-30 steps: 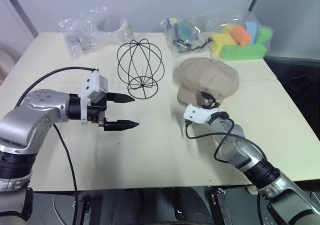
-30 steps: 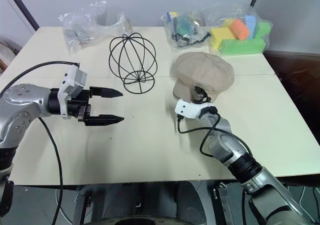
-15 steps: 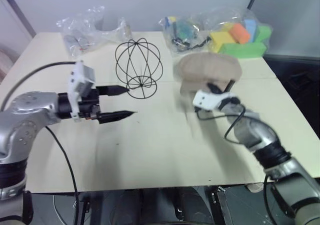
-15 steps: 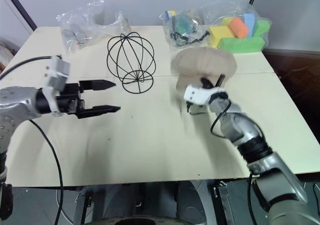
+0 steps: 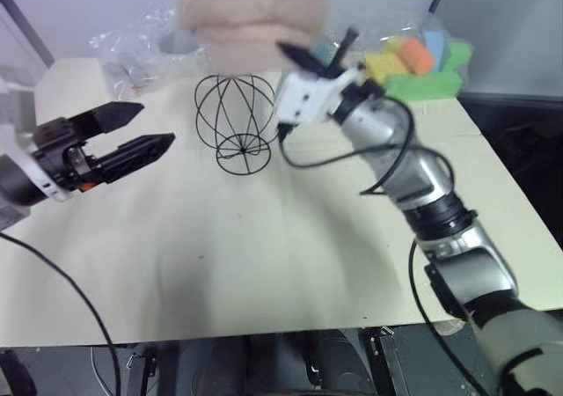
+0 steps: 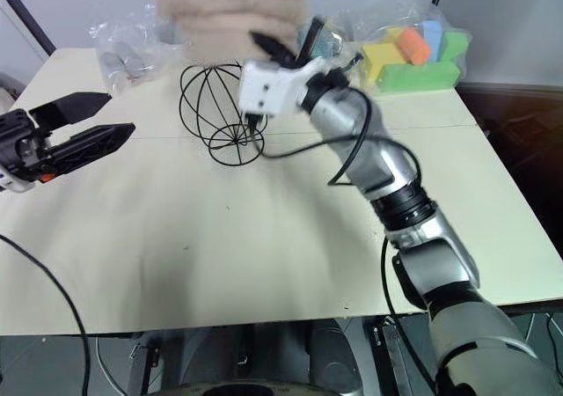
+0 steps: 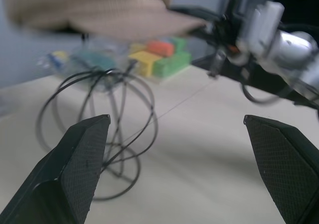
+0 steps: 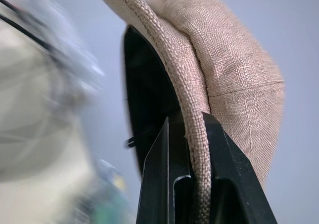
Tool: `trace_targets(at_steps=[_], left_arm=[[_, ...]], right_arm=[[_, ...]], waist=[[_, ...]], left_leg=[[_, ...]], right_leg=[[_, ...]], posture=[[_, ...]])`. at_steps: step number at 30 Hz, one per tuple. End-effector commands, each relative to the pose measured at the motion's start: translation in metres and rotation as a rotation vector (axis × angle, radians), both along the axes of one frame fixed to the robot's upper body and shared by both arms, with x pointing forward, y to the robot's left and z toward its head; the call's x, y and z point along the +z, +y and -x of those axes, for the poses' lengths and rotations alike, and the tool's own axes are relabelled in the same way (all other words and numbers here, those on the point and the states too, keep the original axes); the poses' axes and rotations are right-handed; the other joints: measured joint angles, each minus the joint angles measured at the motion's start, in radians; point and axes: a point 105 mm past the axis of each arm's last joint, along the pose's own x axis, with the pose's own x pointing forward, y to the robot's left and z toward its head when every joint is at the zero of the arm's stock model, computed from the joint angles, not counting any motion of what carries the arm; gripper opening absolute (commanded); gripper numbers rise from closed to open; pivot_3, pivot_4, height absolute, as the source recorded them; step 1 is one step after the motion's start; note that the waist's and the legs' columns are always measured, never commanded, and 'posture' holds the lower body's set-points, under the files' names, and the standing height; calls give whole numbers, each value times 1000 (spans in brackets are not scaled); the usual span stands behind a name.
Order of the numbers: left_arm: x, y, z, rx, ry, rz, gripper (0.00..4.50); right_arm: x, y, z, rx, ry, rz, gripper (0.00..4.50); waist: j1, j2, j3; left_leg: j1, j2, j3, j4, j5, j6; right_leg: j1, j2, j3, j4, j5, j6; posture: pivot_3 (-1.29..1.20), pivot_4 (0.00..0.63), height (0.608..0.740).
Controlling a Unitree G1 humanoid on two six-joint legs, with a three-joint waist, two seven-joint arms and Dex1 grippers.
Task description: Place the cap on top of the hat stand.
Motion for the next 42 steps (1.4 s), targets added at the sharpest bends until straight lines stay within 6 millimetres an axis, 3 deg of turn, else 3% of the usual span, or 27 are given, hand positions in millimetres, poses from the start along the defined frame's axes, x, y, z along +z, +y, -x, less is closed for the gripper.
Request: trace_targets(at_steps=[1, 5, 10, 13, 19, 26, 29, 33, 35, 37, 42], left_arm=[[11, 0, 8, 2, -48, -25, 4500], [10, -3, 6, -3, -44, -35, 4500], [6, -7, 5, -22, -32, -58, 4500], [-8, -17, 2, -49, -9, -130, 4500], [-29, -36, -4, -81, -18, -258, 4500], [-46, -72, -24, -15, -200, -424, 4500], [-57, -78, -34, 33, -317, -610, 4500], [-70, -85, -43, 47, -454, -807, 4500], [-74, -90, -46, 63, -463, -819, 4500], [-78, -95, -50, 82, -503, -871, 4500], [-87, -106, -66, 137, -571, -935, 4500]], right_arm=[[-38, 20, 16, 100, 47, 111, 117], [-69, 34, 11, 104, 47, 211, 117], [-84, 37, 4, 76, 49, 257, 117], [-84, 33, 2, 53, 88, 215, 1003], [-87, 16, 13, 49, 88, 244, 4070], [-59, -46, 45, 16, 65, 199, 4070], [-62, -72, 57, 20, 261, 137, 4070], [-60, -110, 68, 25, 698, -90, 4306], [-59, -116, 88, 106, 918, -119, 4306], [-46, -116, 101, 186, 1052, -175, 4306], [-9, -110, 123, 370, 1231, -276, 4306]], waist=[[1, 0, 0], [-11, 1, 1], [-11, 1, 1], [-11, 1, 1], [-3, 1, 1], [20, 1, 1], [21, 1, 1], [22, 1, 1], [23, 2, 2], [24, 2, 2], [23, 3, 3]], left_leg=[[0, -1, 0, 0, 0, 0], [0, -2, 1, 0, 2, -3], [2, 1, 1, -1, 2, -3], [1, 1, 1, -2, 2, -3], [1, 0, 1, -1, 2, -3], [1, -1, 2, -1, 2, -3], [1, -1, 2, -1, 2, -3], [1, 0, 2, 0, 2, -3], [1, 0, 2, 0, 2, -3], [1, 0, 2, 0, 1, -2], [1, 1, 2, 1, 1, -2]], right_leg=[[0, -1, 0, 0, 0, 0], [-1, -2, 0, 0, -1, -3], [-1, 2, 0, 1, -1, -2], [-1, 2, 0, 1, -1, -2], [-1, 1, 1, 1, -1, -4], [-1, 1, 1, 0, -1, -4], [0, 2, 1, -1, -1, -4], [0, 2, 1, -1, -1, -4], [0, 2, 1, -1, -1, -4], [1, 1, 1, -1, -1, -4], [1, 2, 1, -1, -1, -5]], posture=[[0, 150, 740], [0, 150, 740], [0, 150, 740], [0, 150, 740], [0, 150, 740], [0, 150, 740], [0, 150, 740], [0, 150, 740], [0, 150, 740], [0, 150, 740], [0, 150, 740]])
